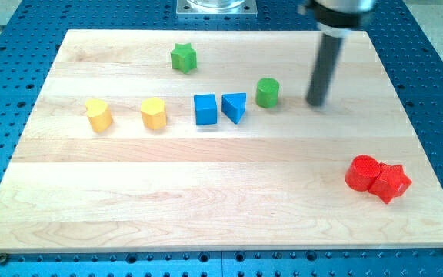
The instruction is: Push the green circle into the red blocks
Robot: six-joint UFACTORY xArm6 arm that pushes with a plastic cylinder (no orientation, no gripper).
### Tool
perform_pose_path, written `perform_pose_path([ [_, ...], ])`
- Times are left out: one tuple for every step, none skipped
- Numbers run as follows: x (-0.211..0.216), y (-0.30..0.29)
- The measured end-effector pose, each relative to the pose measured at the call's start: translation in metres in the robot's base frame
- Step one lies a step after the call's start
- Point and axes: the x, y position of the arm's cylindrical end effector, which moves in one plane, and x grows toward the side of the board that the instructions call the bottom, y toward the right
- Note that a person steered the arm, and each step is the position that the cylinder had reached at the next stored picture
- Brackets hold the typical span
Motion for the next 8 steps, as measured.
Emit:
perform_pose_path([
  [-0.064, -0.024],
  [-0.094, -0.045],
  [-0.082, -0.089],
  [-0.072, -0.112],
  [-0.031, -0.11],
  [0.013, -0.045],
  [0.008, -0.051],
  [0.035, -0.065],
])
